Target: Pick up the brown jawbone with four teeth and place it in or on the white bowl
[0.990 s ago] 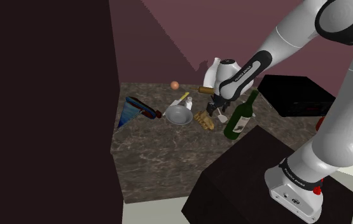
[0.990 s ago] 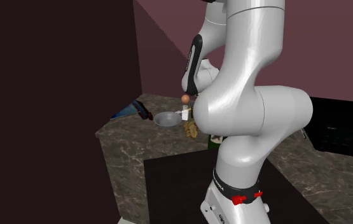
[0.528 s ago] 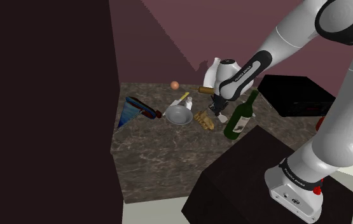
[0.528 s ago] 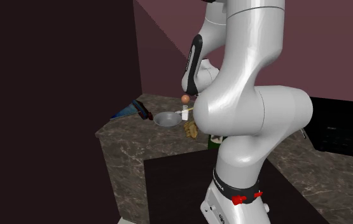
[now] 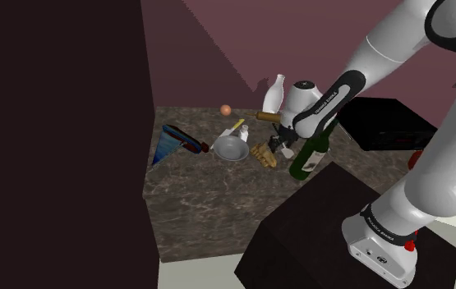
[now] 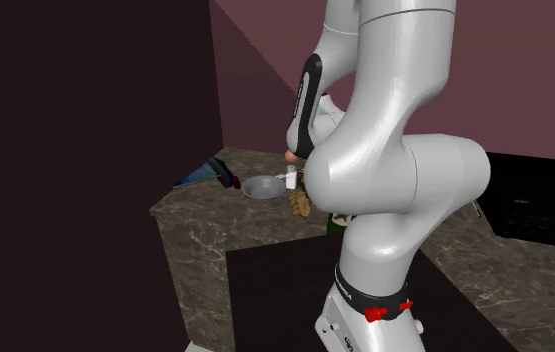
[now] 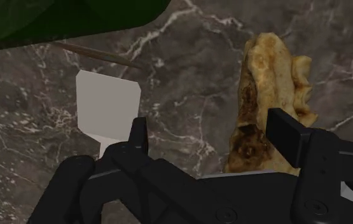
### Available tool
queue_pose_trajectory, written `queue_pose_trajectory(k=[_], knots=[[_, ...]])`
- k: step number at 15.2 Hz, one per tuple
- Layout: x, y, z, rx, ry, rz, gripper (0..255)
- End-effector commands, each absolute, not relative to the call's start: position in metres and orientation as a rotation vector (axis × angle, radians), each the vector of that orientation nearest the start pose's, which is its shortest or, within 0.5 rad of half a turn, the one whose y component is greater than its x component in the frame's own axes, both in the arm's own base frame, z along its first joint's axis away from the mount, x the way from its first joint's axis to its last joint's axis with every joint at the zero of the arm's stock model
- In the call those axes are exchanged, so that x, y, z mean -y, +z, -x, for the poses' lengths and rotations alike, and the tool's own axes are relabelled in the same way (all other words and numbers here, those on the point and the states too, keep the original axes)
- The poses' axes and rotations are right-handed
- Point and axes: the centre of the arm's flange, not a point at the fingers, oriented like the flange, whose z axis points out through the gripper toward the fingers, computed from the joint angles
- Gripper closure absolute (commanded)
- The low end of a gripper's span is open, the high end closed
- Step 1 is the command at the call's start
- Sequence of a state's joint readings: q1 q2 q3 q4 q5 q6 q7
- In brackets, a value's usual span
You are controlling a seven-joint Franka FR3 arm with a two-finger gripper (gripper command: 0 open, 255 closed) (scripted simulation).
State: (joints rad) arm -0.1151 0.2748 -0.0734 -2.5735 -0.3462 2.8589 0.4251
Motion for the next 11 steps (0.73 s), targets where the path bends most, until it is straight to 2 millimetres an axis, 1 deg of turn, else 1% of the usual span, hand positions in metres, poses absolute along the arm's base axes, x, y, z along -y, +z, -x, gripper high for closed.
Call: queue_pose_trajectory(k=[1, 3, 4, 11], knots=[[0.048, 0.170, -0.405, -0.417, -0.234, 3.186, 0], [0.030, 0.172, -0.371, -0.384, -0.419, 3.142, 0], [0.024, 0.172, -0.360, -0.373, -0.480, 3.124, 0], [0.026, 0.136, -0.370, -0.373, -0.480, 3.124, 0]])
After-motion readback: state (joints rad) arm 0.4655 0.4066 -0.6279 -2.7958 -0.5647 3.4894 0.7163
